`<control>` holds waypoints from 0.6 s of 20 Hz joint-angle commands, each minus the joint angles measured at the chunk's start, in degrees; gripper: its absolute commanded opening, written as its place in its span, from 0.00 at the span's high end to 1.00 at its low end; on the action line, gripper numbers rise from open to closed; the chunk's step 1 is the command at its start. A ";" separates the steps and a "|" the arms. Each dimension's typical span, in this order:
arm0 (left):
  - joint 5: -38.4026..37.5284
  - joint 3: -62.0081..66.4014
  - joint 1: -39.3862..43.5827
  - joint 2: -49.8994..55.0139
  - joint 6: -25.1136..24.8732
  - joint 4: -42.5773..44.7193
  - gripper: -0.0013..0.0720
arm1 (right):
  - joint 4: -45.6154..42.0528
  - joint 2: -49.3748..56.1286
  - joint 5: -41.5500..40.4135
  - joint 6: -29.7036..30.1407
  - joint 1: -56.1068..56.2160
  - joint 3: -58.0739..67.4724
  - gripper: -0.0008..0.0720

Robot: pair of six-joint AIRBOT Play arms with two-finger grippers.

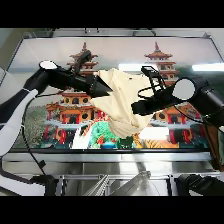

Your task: Fold the shirts.

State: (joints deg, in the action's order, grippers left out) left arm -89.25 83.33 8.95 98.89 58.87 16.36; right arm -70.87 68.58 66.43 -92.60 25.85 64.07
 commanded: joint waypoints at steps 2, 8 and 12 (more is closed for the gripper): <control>-1.75 0.94 -9.81 2.43 4.26 7.56 0.24 | -1.18 -0.04 3.58 4.79 -5.64 0.11 0.95; 11.04 -9.22 -12.26 2.47 5.25 18.82 0.00 | 1.46 5.51 -2.80 7.78 -33.09 2.64 0.40; 22.75 -11.23 -9.29 2.78 5.25 20.28 0.00 | 12.26 15.32 -4.81 16.52 -45.31 4.02 0.28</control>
State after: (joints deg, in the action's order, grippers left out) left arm -75.55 73.63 -1.76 101.38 63.96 33.28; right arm -66.35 77.91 63.37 -82.32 -10.66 67.05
